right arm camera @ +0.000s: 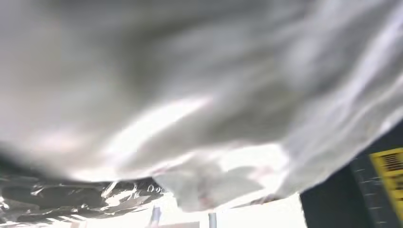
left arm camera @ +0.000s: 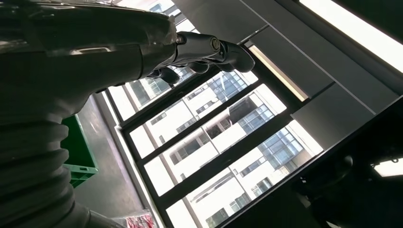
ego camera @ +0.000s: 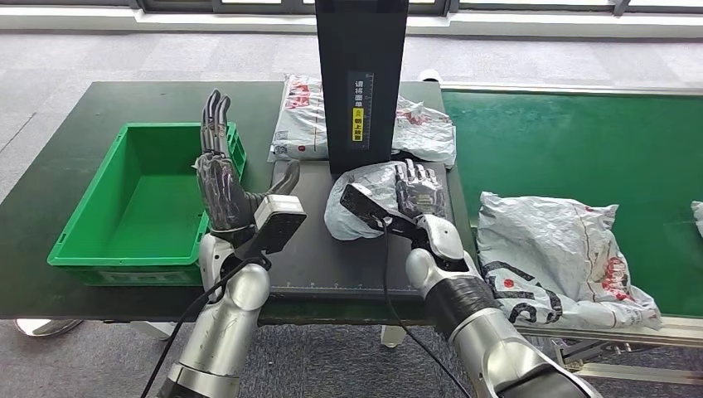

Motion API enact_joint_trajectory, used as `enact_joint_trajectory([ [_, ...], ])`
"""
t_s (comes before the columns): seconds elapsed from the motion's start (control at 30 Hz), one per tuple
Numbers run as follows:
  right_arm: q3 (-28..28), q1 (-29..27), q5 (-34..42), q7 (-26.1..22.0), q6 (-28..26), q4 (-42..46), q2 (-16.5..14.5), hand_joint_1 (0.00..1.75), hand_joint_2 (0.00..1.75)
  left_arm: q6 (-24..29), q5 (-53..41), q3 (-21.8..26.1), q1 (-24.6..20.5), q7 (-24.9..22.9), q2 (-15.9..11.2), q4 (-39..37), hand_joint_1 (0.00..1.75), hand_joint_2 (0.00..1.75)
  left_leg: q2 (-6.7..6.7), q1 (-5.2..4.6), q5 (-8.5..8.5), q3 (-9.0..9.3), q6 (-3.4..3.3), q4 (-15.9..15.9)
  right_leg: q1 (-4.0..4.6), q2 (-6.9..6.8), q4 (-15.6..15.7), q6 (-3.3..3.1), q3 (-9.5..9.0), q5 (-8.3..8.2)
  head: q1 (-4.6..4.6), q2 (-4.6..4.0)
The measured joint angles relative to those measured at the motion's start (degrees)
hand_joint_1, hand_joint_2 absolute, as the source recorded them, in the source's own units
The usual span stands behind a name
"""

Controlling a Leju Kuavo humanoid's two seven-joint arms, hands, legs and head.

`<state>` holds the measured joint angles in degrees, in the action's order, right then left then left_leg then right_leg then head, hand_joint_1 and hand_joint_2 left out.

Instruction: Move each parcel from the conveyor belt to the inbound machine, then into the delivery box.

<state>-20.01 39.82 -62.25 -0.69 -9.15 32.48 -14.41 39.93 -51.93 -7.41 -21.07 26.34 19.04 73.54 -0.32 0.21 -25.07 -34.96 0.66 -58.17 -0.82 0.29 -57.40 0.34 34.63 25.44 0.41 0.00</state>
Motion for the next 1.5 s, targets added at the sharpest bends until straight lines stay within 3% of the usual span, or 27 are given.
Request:
enact_joint_trajectory([
  [0.1, 1.2, 1.9, 4.3, -2.4, 4.1, -0.7, -0.7, 0.0, 0.0, 0.0, 0.0, 0.0, -0.1, 0.1, 0.0, -0.5, 0.0, 1.75, -0.01, 0.0, 0.01, 0.0, 0.01, 0.0, 0.0, -0.01, 0.0, 0.0, 0.0, -0.02, 0.0, 0.0],
  [0.37, 1.4, 8.1, 8.4, -2.7, 10.3, -0.6, -0.9, 0.0, 0.0, 0.0, -0.1, 0.0, -0.8, 0.0, 0.2, -1.5, 0.0, 1.75, -0.02, 0.0, 0.03, 0.0, 0.03, 0.0, 0.01, -0.01, 0.0, -0.01, 0.0, -0.04, -0.01, 0.0],
  [0.6, -2.4, 7.6, 11.7, -1.5, 20.3, 7.7, 0.6, 0.0, 0.0, 0.0, -1.1, 0.9, -3.1, 0.4, 0.8, -3.4, 0.0, 1.75, -0.02, 0.0, 0.02, -0.01, 0.03, 0.0, 0.0, -0.01, 0.0, -0.01, 0.01, -0.04, 0.01, 0.0],
  [0.8, -6.7, 6.4, 12.7, 0.1, 23.8, 15.2, 2.9, 0.0, 0.0, 0.0, -1.3, 2.3, -4.0, 1.1, 1.1, -5.1, 0.0, 1.75, -0.04, 0.0, 0.02, -0.02, 0.03, 0.0, 0.01, -0.02, 0.0, -0.01, 0.02, -0.03, -0.01, 0.0],
  [1.0, -13.5, 4.7, 16.7, 5.8, 30.5, 25.8, 7.1, 0.0, 0.0, 0.0, -1.4, 2.9, -6.2, 0.6, 1.1, -8.7, 0.0, 1.75, -0.04, 0.0, 0.02, -0.02, 0.03, 0.0, 0.0, -0.02, 0.0, -0.01, 0.02, -0.04, 0.01, 0.0],
  [1.23, -18.0, 4.4, 21.8, 7.2, 37.6, 34.2, 12.1, 0.0, 0.0, 0.0, -1.9, 2.9, -8.2, -1.9, 1.5, -11.8, 0.0, 1.75, -0.06, -0.01, 0.02, -0.03, 0.02, 0.0, -0.01, -0.03, 0.0, 0.0, 0.02, -0.04, 0.01, 0.0],
  [1.5, -17.0, 5.2, 25.3, 10.1, 36.1, 45.1, 21.3, 0.0, 0.0, 0.0, -2.5, 2.9, -9.0, -1.7, 1.5, -14.3, 0.0, 1.75, -0.07, -0.06, 0.0, -0.04, -0.01, 0.0, -0.05, -0.04, 0.0, 0.02, 0.0, -0.06, 0.01, 0.0],
])
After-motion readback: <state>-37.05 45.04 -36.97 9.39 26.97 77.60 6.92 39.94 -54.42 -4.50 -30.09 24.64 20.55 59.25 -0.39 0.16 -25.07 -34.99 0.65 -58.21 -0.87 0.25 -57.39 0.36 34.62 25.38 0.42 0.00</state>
